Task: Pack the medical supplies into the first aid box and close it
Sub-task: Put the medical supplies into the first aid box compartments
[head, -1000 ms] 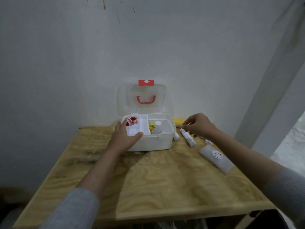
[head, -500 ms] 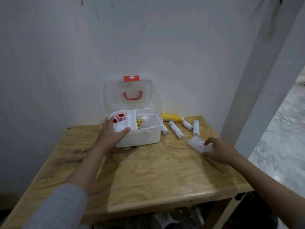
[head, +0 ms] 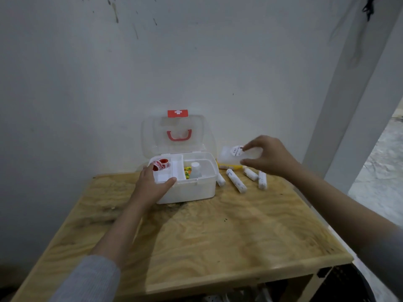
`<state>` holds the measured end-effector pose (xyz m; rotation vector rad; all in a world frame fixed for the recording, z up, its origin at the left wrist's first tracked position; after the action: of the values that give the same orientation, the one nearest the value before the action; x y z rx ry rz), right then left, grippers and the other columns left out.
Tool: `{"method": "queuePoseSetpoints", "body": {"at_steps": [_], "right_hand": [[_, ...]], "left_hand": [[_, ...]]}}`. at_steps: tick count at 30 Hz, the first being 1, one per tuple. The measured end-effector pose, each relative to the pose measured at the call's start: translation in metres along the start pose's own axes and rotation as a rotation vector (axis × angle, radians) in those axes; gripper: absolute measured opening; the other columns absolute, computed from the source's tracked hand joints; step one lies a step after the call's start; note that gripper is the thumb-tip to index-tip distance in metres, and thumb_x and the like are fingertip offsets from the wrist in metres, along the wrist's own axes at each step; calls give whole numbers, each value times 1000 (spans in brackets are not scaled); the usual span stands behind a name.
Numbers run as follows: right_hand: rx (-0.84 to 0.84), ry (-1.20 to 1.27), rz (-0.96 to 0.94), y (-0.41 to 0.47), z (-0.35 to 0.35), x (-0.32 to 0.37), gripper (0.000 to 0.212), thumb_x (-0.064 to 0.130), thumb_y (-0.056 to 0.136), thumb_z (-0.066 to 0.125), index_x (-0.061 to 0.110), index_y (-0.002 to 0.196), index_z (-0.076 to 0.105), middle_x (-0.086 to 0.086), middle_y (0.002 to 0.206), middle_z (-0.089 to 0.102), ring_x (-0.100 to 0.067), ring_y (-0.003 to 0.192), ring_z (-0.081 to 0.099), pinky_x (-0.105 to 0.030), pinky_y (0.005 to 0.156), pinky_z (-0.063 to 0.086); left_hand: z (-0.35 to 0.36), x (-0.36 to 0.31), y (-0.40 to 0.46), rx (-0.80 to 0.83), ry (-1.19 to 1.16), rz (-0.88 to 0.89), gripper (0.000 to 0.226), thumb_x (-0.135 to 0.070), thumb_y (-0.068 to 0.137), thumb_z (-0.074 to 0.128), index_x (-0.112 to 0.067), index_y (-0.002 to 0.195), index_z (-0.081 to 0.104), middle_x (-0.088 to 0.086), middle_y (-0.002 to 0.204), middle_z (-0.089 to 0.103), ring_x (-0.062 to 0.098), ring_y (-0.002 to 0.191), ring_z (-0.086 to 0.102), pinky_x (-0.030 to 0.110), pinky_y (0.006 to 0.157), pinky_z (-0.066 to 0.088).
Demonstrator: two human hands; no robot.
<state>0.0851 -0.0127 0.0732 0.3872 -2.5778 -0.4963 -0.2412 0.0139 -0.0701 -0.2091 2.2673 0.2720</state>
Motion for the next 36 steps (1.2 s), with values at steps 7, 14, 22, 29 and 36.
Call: {"method": "queuePoseSetpoints", "body": {"at_steps": [7, 14, 22, 29, 36], "right_hand": [[174, -69, -57, 68, 75, 47, 43, 28, 67, 82, 9, 104, 71, -8, 111, 66, -22, 103, 57, -26, 80, 45], [397, -49, -26, 94, 143, 49, 40, 25, 68, 80, 10, 104, 71, -6, 109, 67, -14, 88, 52, -23, 74, 39], [387, -99, -62, 99, 178, 38, 37, 15, 70, 77, 6, 104, 67, -12, 107, 65, -25, 101, 58, -28, 80, 46], [394, -115, -33, 101, 185, 33, 32, 6, 71, 72, 8, 102, 63, -9, 97, 63, -22, 84, 62, -26, 59, 44], [487, 196, -9, 100, 185, 37, 30, 0, 79, 62, 10, 107, 66, -10, 97, 72, -19, 91, 68, -12, 54, 45]], "left_hand": [[1, -1, -4, 9, -13, -13, 100, -60, 72, 68, -27, 150, 16, 3, 160, 12, 27, 144, 20, 50, 112, 29], [1, 0, -4, 7, -27, -16, 100, -62, 70, 67, -30, 149, 15, 0, 160, 13, 25, 143, 22, 48, 112, 30], [3, 3, -3, -4, -55, -13, 99, -63, 69, 68, -33, 148, 15, -3, 158, 17, 24, 140, 27, 49, 109, 36], [1, 1, -4, -27, -63, 3, 96, -57, 72, 69, -31, 148, 17, -2, 157, 19, 24, 140, 28, 48, 109, 35], [1, 3, -1, -42, -49, -8, 96, -59, 70, 70, -33, 147, 18, -2, 157, 21, 23, 138, 30, 47, 108, 37]]}}
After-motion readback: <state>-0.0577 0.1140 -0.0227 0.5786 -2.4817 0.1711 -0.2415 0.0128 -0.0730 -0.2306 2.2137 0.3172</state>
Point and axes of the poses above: each hand's wrist, its own y-axis towards the middle knuckle, its own z-axis out of the palm, x = y × z, the point moved 10 cm from there along y, towards the middle knuckle
